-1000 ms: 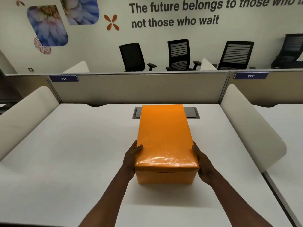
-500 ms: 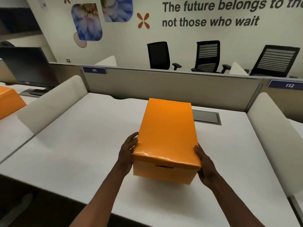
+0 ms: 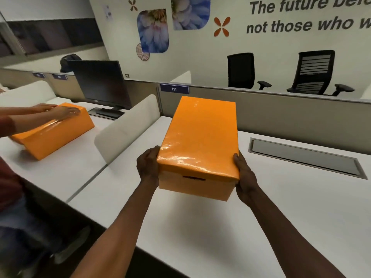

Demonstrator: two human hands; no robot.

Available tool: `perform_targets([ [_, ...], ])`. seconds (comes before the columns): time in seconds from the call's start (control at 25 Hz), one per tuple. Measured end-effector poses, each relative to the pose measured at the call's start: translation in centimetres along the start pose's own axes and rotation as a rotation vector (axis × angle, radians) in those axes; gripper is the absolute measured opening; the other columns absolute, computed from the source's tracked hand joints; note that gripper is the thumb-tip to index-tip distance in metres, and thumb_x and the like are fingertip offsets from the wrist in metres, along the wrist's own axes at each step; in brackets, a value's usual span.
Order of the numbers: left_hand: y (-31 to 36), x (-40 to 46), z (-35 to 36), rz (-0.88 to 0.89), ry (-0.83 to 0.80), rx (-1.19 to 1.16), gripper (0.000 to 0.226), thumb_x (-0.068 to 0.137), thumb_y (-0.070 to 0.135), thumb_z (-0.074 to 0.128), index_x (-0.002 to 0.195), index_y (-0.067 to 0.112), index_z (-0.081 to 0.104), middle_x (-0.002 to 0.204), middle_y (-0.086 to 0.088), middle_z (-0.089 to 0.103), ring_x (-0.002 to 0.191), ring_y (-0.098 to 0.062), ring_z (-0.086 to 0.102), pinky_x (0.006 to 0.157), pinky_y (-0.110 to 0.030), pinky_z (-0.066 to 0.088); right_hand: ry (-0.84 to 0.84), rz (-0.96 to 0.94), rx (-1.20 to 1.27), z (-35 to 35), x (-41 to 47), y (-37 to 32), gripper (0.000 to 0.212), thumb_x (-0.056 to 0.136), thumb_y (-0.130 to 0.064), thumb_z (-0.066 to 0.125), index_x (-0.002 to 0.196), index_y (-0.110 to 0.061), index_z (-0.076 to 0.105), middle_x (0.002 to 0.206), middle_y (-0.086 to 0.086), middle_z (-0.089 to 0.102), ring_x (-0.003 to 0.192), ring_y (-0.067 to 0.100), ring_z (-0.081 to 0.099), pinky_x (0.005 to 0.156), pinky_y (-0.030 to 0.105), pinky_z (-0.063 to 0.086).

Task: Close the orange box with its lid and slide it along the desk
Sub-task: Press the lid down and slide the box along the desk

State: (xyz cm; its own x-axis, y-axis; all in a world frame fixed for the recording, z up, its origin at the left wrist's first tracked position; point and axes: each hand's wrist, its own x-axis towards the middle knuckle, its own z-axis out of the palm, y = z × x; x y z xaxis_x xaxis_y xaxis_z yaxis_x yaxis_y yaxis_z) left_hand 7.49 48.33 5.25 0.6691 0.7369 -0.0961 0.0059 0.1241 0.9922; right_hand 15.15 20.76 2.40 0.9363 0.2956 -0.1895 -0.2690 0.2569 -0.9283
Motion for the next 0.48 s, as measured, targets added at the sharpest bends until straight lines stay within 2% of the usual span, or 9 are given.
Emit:
perform_targets([
  [0.12, 1.5, 6.7, -3.8, 0.018, 0.054, 0.074, 0.015, 0.082, 0.044, 0.074, 0.085, 0.029, 0.078, 0.109, -0.009, 0.077, 0.108, -0.033, 0.069, 0.094, -0.052, 0.058, -0.002, 0.025, -0.01, 6.7, 4.0, 1.0, 0.054, 0.099, -0.054, 0.046, 0.15, -0.038, 0.037, 0.135, -0.001, 0.06, 0.116, 0.028, 0.063, 0.098, 0.054, 0.051],
  [0.2, 2.0, 11.1, -6.1, 0.037, 0.027, 0.157, 0.017, 0.091, 0.043, 0.072, 0.096, 0.027, 0.074, 0.12, -0.013, 0.072, 0.114, -0.035, 0.066, 0.097, -0.055, 0.059, 0.012, 0.023, -0.036, 10.8, 6.3, 2.0, 0.055, 0.099, -0.055, 0.046, 0.15, -0.038, 0.036, 0.137, -0.002, 0.059, 0.115, 0.026, 0.062, 0.09, 0.049, 0.054],
  [0.28, 2.1, 15.3, -8.0, 0.022, -0.052, 0.243, 0.018, 0.098, 0.041, 0.066, 0.1, 0.024, 0.074, 0.116, -0.013, 0.071, 0.112, -0.035, 0.065, 0.094, -0.053, 0.059, 0.02, 0.022, -0.067, 14.2, 8.3, 3.2, 0.059, 0.098, -0.057, 0.046, 0.152, -0.038, 0.031, 0.139, -0.002, 0.055, 0.116, 0.025, 0.06, 0.087, 0.046, 0.053],
  [0.4, 1.9, 19.6, -9.7, -0.034, -0.162, 0.267, 0.021, 0.103, 0.037, 0.06, 0.093, 0.027, 0.074, 0.106, -0.006, 0.068, 0.107, -0.031, 0.062, 0.09, -0.047, 0.054, 0.024, 0.019, -0.093, 17.7, 10.7, 5.1, 0.062, 0.098, -0.059, 0.044, 0.153, -0.038, 0.026, 0.142, -0.003, 0.051, 0.115, 0.022, 0.058, 0.089, 0.048, 0.049],
  [0.48, 1.1, 21.7, -10.5, -0.04, -0.203, 0.263, 0.02, 0.104, 0.031, 0.06, 0.114, 0.021, 0.074, 0.119, -0.005, 0.066, 0.119, -0.032, 0.06, 0.103, -0.049, 0.05, 0.045, 0.032, -0.107, 19.5, 12.1, 6.5, 0.064, 0.097, -0.059, 0.045, 0.154, -0.039, 0.024, 0.144, -0.003, 0.049, 0.116, 0.023, 0.056, 0.087, 0.047, 0.047],
])
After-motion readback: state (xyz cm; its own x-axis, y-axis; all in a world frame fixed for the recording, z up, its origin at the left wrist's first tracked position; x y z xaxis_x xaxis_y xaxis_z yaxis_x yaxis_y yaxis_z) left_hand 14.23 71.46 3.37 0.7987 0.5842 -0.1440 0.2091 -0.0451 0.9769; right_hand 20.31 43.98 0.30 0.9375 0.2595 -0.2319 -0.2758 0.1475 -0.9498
